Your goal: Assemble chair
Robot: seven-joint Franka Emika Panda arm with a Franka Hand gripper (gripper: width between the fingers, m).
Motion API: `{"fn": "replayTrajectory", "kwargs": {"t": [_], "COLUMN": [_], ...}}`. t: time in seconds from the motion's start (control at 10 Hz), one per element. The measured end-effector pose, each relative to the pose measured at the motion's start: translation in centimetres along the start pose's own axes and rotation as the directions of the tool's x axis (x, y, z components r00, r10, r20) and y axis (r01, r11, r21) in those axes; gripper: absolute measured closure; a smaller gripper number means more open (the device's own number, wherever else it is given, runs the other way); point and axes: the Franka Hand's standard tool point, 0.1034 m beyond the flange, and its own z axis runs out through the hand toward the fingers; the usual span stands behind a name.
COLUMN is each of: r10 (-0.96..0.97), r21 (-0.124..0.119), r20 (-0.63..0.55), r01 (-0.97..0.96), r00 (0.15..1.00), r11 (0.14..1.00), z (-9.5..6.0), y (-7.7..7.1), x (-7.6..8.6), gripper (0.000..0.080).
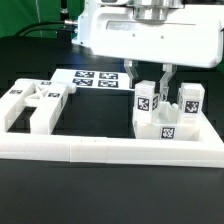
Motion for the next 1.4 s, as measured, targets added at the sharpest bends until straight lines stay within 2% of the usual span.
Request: {"fn": "replayTrajectory", "kwargs": {"t": [0.3,0.6,0.7,0.8,0.9,1.0,1.1,1.4], "r10": [0.237,0.430,0.447,0.452,0.431,0.403,0.386,0.170], "r21": [-0.006,0.000,0.002,0.003,-0.001,-0.009,-0.008,-0.008], "r20": [-0.014,-0.017,-0.014,-0.011,-0.010,-0.001,-0.002,-0.003], "r01": [-0.237,-0.430,-0.447,-0.452,-0.431,-0.403,-0.386,-0.170], "r00": [0.971,0.902,0.894,0.892,0.902,0.915,0.922,0.985], "r11": [0.971,0.903,0.895,0.892,0.902,0.915,0.922,0.985], "z": [-0.14,-0.20,-0.18,-0.16,-0.16,-0.20,-0.23,-0.22], "y": [-0.13,-0.04,-0.05,-0.10,-0.10,-0.21,-0.13,0.01], "x": [-0.10,-0.07,-0.10,-0.18,-0.20,-0.26,-0.10,0.07], "gripper": [0.0514,0.0512,0.0483,0.0348,0.0348,0.0199,0.0165,0.0151]}}
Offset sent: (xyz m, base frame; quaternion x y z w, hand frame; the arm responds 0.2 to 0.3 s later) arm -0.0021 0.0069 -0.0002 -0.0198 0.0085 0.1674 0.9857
